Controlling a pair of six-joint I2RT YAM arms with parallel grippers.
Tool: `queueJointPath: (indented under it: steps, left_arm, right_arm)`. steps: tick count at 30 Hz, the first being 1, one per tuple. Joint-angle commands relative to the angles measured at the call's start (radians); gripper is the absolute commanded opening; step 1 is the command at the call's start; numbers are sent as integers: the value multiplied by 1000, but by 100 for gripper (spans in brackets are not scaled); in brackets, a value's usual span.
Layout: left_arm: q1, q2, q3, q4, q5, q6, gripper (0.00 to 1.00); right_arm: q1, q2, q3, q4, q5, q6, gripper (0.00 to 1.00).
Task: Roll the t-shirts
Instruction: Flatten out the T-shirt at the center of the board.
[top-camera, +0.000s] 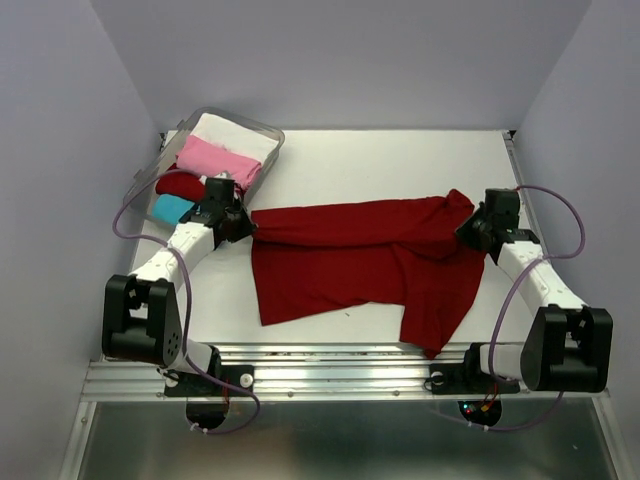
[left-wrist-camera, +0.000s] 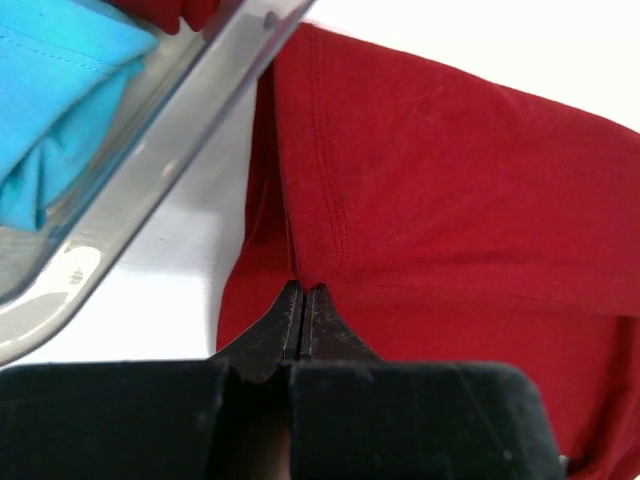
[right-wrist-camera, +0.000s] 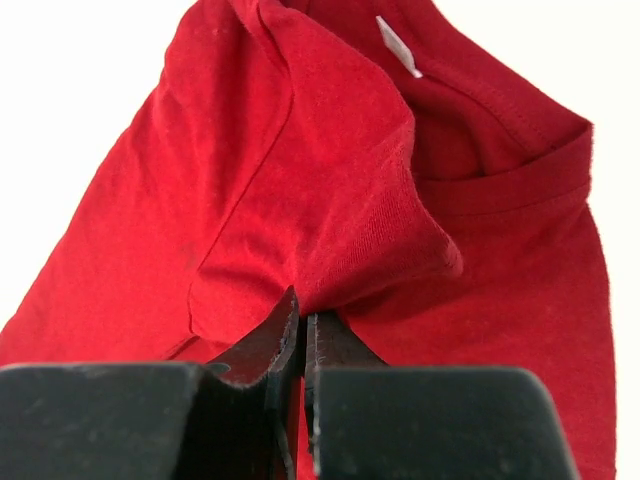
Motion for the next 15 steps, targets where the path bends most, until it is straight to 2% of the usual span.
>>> queueJointPath:
  steps: [1,4,7,10,11,15]
  left_arm:
    - [-16,-67,16,15,10,-8,0]
    - [-16,-41,63,6,4,-8,0]
    - [-14,21,180,-17,-22,3,0]
    - [-16,74,266,-36,-45,15,0]
    - [-16,119,337,-60,-48,26,0]
    - [-16,203,488,-109,-59,38,0]
  right_arm:
    - [-4,26,97,14,57,-19,1]
    - [-13,116,186,16,81,-33,1]
    - [-25,236,381,19,77,-65,1]
    - [-38,331,508,20,61,-74,1]
    - [-38,398,554,20,52,-74,1]
    - [-47,563,827,25,45,-76,1]
